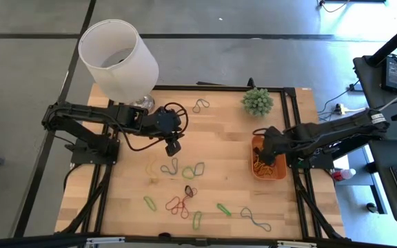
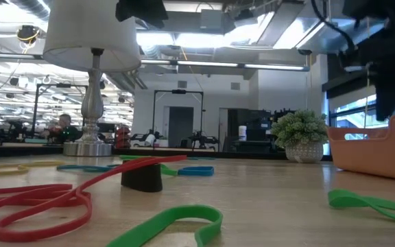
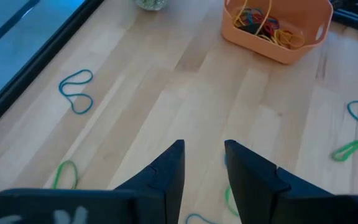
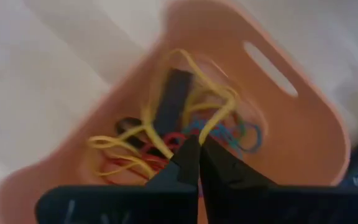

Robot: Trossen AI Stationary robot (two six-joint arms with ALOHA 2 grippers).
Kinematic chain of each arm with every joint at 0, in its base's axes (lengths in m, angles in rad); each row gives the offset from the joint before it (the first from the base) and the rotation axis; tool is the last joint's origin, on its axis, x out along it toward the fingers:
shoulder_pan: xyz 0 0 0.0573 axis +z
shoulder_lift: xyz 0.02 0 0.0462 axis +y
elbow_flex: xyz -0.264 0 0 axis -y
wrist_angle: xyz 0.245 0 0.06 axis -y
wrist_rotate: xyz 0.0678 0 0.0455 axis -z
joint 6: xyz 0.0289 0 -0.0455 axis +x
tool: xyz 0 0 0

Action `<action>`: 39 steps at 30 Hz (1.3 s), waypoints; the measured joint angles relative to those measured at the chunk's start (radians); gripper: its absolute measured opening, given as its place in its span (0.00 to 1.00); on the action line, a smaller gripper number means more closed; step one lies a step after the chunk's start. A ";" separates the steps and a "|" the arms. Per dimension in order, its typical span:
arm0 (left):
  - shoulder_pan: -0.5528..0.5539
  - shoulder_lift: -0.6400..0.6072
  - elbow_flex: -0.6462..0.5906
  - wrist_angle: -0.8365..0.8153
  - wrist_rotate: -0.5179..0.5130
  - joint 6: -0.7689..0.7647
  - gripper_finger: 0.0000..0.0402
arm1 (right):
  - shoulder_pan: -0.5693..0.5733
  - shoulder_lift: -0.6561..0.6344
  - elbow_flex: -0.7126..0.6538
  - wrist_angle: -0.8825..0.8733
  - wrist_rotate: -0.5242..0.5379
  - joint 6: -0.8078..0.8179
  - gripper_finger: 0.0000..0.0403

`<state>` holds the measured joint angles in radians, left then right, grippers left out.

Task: Pick and place rubber bands into bin
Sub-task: Put the yellow rubber band into the orange bin, then put the red rubber band into the orange bin

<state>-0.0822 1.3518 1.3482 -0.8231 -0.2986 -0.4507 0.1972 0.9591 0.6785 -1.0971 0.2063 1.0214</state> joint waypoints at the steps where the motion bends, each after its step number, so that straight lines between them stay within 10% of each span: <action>1: 0.000 0.000 0.000 0.001 0.000 0.000 0.28 | 0.000 0.004 -0.013 -0.001 0.000 0.017 0.02; 26: 0.000 0.000 0.000 0.001 -0.053 0.000 0.28 | -0.001 0.005 0.017 -0.095 -0.042 0.050 0.45; 39: -0.007 0.038 -0.001 0.000 -0.008 0.066 0.28 | -0.001 0.005 0.017 -0.073 -0.069 0.044 0.42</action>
<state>-0.0890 1.3898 1.3476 -0.8234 -0.3067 -0.3851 0.1967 0.9639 0.6960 -1.1700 0.1375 1.0656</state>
